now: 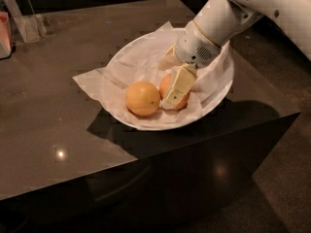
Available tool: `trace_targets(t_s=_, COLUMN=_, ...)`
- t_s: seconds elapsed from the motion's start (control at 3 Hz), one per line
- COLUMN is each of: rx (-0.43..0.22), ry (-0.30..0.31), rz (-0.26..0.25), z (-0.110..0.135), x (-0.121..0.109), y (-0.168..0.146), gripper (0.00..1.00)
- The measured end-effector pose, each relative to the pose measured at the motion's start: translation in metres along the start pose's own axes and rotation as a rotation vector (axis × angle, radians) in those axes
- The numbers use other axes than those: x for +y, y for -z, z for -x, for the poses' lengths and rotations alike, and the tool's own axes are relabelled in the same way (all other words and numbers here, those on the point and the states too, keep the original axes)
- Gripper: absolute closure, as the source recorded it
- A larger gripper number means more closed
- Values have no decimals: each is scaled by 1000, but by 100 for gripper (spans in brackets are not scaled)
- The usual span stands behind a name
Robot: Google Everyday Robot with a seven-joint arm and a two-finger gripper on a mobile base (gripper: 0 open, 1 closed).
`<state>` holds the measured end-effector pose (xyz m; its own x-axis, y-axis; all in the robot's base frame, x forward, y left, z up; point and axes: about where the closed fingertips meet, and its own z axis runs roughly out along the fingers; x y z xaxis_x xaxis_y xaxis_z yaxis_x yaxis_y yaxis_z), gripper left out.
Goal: Pick orange from white bowl
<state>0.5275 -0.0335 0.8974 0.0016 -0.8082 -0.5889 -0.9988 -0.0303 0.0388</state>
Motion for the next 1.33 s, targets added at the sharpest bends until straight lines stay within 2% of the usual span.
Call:
trace_targets(t_s=1.0, rx=-9, ry=-86, rz=35, z=-26, x=-5, y=-19, gripper=21)
trace_targets(t_s=1.33, rx=-8, ry=-92, rz=39, z=-28, x=-5, y=-20, gripper=40)
